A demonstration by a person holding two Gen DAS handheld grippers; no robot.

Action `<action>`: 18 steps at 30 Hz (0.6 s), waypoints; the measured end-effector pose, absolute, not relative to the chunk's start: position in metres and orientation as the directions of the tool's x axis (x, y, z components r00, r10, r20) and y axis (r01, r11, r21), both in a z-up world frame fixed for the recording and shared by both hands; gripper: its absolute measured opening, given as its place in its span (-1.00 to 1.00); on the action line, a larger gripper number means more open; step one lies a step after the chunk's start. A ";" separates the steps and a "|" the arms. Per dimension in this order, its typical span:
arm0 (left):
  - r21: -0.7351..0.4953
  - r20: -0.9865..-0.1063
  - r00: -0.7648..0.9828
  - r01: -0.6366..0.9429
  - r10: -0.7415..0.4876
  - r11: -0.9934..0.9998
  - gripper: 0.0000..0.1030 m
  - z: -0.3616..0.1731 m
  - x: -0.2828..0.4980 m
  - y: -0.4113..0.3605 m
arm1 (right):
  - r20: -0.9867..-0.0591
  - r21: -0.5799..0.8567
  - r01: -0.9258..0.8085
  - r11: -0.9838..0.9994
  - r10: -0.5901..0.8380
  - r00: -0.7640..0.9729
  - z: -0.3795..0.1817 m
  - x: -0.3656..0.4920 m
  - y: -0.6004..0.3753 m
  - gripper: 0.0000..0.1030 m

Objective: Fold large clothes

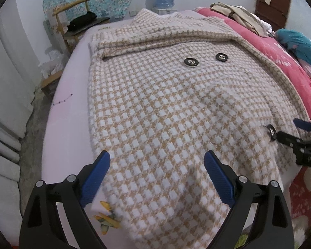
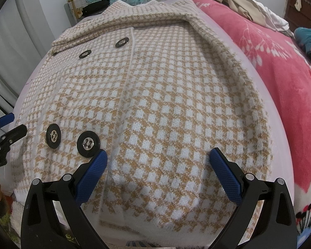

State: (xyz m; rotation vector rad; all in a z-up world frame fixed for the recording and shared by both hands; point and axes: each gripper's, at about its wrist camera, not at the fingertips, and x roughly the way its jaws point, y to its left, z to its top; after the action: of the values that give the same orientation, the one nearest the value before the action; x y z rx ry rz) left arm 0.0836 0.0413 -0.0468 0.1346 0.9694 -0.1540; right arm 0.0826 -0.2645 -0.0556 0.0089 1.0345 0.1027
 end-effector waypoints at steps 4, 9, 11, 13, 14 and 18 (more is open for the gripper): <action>0.044 -0.815 0.574 0.207 -0.085 0.977 0.75 -0.041 0.070 0.046 | -0.857 0.057 -0.085 0.995 0.093 0.507 -0.056 0.083 -0.263 0.84; 0.026 -0.799 0.592 0.214 -0.108 0.977 0.75 -0.036 0.042 0.061 | -0.849 0.075 -0.095 0.993 0.114 0.516 -0.054 0.080 -0.264 0.84; 0.022 -0.797 0.594 0.214 -0.112 0.977 0.75 -0.036 0.035 0.063 | -0.842 0.091 -0.102 0.991 0.131 0.523 -0.052 0.076 -0.268 0.84; 0.013 -0.798 0.592 0.211 -0.117 0.977 0.75 -0.038 0.024 0.068 | -0.835 0.106 -0.100 0.989 0.143 0.531 -0.049 0.073 -0.272 0.84; 0.009 -0.799 0.589 0.209 -0.118 0.978 0.75 -0.039 0.022 0.070 | -0.834 0.109 -0.098 0.989 0.145 0.532 -0.048 0.072 -0.274 0.84; -0.055 -0.813 0.562 0.191 -0.155 0.980 0.69 -0.045 0.012 0.081 | -0.824 0.119 -0.080 0.990 0.144 0.548 -0.042 0.065 -0.284 0.84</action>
State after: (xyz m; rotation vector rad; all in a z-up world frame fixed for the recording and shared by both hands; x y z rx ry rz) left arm 0.0125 0.0813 -0.0453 0.0409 0.9527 -0.2037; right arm 0.0646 -0.2843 -0.0418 0.0707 0.9821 0.1323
